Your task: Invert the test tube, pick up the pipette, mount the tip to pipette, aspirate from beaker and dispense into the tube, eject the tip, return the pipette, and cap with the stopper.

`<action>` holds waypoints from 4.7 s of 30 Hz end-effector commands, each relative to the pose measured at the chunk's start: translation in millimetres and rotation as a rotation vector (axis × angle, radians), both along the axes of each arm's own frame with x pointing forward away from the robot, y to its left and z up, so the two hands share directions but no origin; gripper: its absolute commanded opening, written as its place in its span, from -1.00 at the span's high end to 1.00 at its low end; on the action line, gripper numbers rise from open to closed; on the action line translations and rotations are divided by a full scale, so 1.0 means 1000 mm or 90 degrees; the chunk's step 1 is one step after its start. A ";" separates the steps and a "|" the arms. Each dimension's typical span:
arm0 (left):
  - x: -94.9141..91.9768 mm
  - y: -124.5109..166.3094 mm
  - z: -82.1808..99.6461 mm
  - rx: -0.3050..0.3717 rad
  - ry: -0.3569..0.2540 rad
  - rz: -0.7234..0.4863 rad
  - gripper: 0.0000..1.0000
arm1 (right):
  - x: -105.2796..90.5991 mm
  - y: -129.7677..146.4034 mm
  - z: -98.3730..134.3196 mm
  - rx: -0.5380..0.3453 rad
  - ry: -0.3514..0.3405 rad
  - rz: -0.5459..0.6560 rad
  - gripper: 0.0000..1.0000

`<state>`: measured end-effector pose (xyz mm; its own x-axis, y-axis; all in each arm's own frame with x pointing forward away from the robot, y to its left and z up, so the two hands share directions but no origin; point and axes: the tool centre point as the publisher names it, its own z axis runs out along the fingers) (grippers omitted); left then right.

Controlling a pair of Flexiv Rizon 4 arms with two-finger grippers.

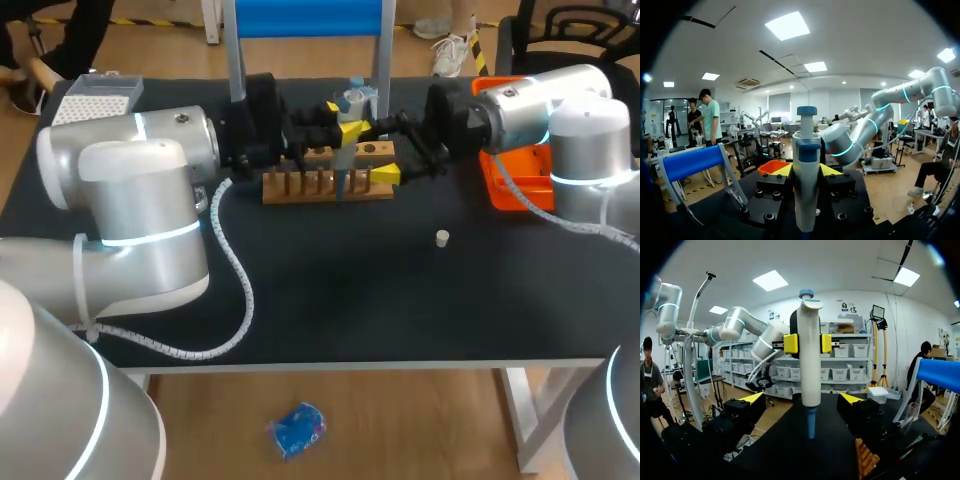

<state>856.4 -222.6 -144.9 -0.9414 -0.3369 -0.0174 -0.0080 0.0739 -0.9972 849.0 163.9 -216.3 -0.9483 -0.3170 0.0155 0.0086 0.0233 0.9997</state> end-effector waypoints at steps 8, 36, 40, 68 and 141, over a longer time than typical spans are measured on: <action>0.032 0.023 0.023 0.005 0.056 0.176 1.00 | 0.019 -0.060 0.039 -0.044 -0.038 -0.096 -1.00; 0.128 0.058 0.033 -0.035 0.160 0.372 1.00 | 0.100 -0.077 0.074 -0.103 -0.016 -0.259 -1.00; 0.128 0.058 0.033 -0.035 0.160 0.372 1.00 | 0.100 -0.077 0.074 -0.103 -0.016 -0.259 -1.00; 0.195 0.092 0.015 0.038 0.190 0.470 1.00 | 0.165 -0.037 0.050 -0.254 0.040 -0.396 -1.00; 0.328 0.144 -0.031 0.149 0.267 0.639 1.00 | 0.261 0.023 0.022 -0.290 0.084 -0.474 -1.00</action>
